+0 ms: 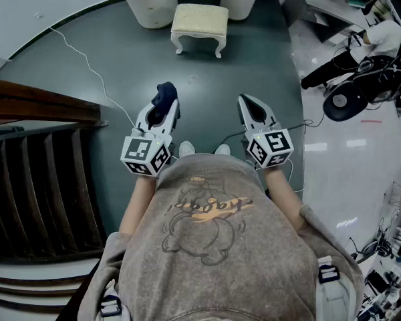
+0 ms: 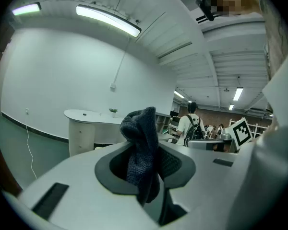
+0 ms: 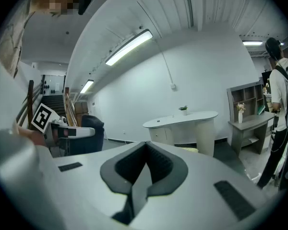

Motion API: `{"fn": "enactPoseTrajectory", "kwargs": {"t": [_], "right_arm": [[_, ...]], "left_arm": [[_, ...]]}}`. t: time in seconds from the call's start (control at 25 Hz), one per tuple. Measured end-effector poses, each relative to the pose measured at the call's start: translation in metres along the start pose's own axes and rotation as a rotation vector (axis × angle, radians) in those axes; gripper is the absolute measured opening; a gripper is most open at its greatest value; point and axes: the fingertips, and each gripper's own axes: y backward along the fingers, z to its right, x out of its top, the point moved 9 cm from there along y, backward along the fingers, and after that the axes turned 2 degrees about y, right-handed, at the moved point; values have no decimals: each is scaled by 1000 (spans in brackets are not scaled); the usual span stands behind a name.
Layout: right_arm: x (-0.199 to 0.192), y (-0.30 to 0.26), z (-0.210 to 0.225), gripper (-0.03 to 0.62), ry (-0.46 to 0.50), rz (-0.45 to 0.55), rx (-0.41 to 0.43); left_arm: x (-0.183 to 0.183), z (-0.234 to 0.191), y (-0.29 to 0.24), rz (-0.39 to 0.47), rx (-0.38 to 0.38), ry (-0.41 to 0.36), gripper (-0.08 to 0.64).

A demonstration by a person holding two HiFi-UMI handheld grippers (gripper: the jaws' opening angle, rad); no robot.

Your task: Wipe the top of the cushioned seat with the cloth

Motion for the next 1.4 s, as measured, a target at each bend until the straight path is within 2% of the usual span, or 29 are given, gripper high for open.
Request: {"fn": "enactPoseTrajectory", "kwargs": {"t": [0.32,0.52,0.8,1.08,1.4], "right_arm": [[-4,-13,-29,6,10,5,-14],[-13,-25,-47,6,16,7,-62],[-9,-41,-60,6,20,14,-72],[-4,-72,-50,6,12,22,-63],[6,-131,-12,6,-11,23,-44]], "left_arm": [[1,-22,9,-4,-52,-9,98],[1,-44,13,-7,-107,-30,98],[7,-65,11,10,-114,-26,98],[13,-87,-8,13,-95,-18,98],[31,-116,-62,6,-71,-9,98]]}}
